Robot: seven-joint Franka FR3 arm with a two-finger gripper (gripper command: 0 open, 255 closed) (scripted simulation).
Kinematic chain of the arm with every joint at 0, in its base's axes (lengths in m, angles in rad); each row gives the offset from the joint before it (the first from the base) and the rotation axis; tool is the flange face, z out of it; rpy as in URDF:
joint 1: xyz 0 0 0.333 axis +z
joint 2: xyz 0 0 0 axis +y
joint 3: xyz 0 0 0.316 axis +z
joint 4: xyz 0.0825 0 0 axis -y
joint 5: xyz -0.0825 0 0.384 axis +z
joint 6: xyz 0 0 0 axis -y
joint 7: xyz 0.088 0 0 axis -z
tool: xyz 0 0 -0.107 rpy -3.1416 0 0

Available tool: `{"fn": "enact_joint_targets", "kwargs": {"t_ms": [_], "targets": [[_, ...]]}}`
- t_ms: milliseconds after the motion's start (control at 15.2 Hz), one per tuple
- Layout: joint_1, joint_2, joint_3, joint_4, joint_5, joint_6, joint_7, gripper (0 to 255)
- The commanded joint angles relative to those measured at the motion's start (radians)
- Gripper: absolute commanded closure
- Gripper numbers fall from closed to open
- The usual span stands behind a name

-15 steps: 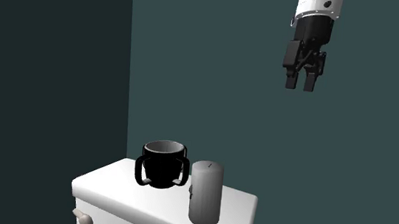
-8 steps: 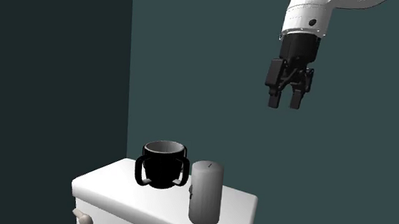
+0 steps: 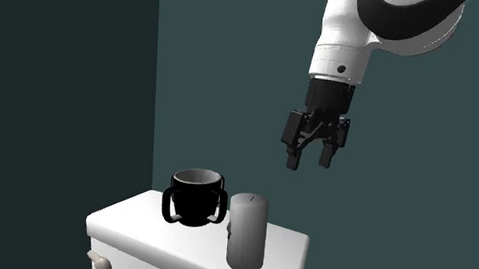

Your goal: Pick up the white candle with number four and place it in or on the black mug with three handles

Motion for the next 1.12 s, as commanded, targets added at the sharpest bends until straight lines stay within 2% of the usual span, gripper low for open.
{"fn": "enact_joint_targets", "kwargs": {"t_ms": [0, 462, 924, 1056], "targets": [[0.011, 0.052, 0.05, -0.01, 0.022, 0.082, 0.051, 0], [0.003, 0.259, 0.213, -0.016, 0.039, 0.349, 0.21, 0], [-0.026, 0.361, 0.248, -0.04, 0.015, 0.474, 0.23, 0], [-0.029, 0.37, 0.251, -0.041, 0.012, 0.484, 0.233, 0]]}}
